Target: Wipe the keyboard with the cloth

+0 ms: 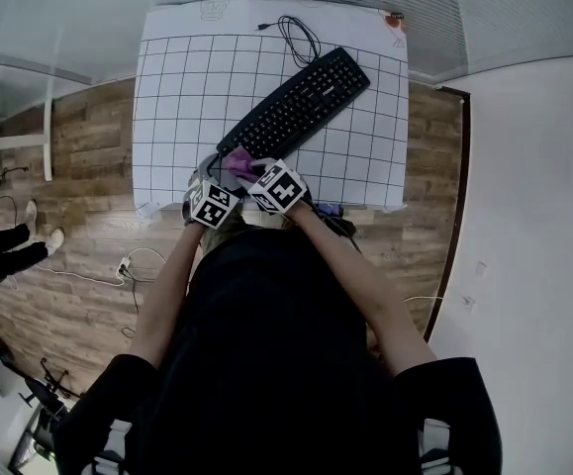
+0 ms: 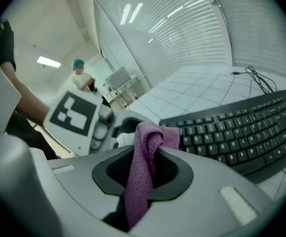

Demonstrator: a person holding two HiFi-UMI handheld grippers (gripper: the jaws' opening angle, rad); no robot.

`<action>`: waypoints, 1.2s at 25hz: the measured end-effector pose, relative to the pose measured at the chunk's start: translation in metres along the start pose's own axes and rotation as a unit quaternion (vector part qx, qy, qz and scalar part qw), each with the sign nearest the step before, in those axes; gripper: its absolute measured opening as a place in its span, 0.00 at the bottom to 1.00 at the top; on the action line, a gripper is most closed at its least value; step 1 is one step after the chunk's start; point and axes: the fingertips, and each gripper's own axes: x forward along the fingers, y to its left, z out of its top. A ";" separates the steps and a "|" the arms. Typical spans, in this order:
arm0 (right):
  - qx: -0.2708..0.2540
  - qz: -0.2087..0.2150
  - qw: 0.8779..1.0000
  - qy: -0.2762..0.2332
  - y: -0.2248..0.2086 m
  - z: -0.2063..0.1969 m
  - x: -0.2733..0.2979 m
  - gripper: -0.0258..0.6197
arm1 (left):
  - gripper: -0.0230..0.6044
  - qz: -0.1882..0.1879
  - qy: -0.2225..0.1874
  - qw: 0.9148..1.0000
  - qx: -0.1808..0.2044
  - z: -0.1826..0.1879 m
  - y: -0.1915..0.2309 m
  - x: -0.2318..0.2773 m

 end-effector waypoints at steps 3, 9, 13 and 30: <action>-0.046 0.009 0.994 -0.103 0.019 0.052 -0.025 0.18 | 0.81 0.016 -0.022 0.999 0.019 0.012 0.009 -0.020; -0.150 -0.082 0.944 -0.282 0.028 0.138 -0.099 0.18 | 0.41 0.124 -0.143 0.981 0.034 0.086 0.066 -0.096; -0.167 -0.131 0.915 -0.343 0.025 0.167 -0.142 0.18 | 0.09 0.197 -0.260 0.945 0.032 0.165 0.090 -0.158; -0.166 -0.148 0.911 -0.348 0.014 0.164 -0.156 0.16 | 0.04 0.241 -0.320 0.916 0.012 0.217 0.077 -0.193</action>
